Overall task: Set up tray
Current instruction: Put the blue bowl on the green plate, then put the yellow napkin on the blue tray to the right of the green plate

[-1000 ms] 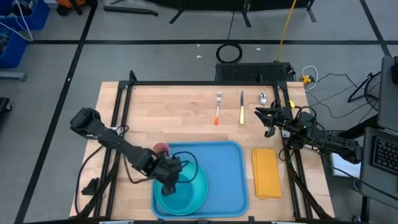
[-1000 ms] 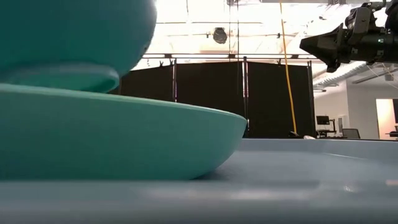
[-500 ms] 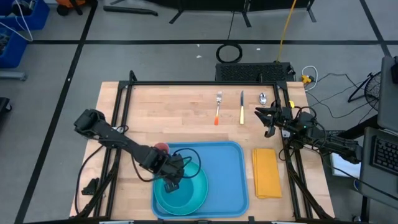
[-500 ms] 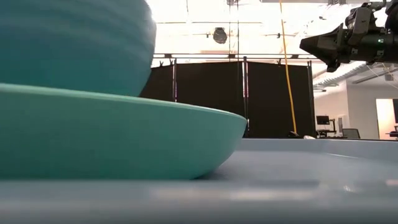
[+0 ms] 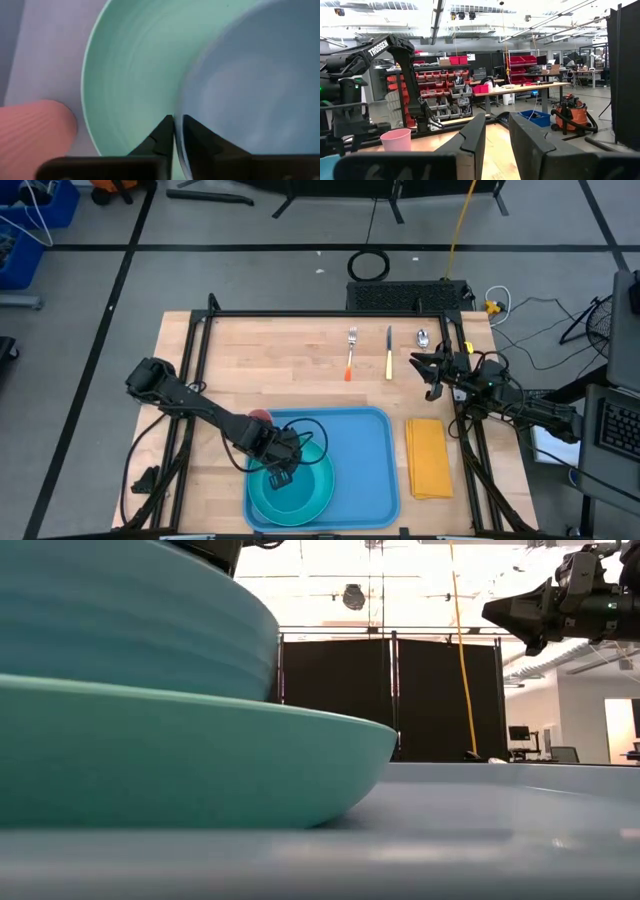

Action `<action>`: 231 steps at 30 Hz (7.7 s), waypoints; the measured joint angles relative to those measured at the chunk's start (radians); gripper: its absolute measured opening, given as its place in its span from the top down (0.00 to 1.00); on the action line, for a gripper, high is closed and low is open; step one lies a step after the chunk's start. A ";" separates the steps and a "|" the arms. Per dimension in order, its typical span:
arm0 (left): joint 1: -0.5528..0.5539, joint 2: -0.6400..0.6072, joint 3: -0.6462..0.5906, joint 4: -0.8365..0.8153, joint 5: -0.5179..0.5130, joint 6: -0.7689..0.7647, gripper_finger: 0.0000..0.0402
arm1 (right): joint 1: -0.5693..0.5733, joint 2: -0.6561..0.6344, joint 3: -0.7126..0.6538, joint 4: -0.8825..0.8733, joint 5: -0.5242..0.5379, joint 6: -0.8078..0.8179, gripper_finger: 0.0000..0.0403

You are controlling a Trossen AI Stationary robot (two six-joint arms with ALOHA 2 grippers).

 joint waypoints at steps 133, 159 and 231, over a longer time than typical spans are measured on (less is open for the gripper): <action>0.406 -1.758 -1.232 0.773 -0.246 0.750 0.71 | 0.734 0.939 0.467 -1.159 0.209 1.288 0.63; 0.406 -1.758 -1.232 0.773 -0.246 0.749 0.71 | 0.695 0.938 0.326 -0.776 0.282 1.247 0.75; 0.406 -1.758 -1.232 0.773 -0.246 0.749 0.71 | 0.955 1.453 0.632 0.047 0.538 0.723 1.00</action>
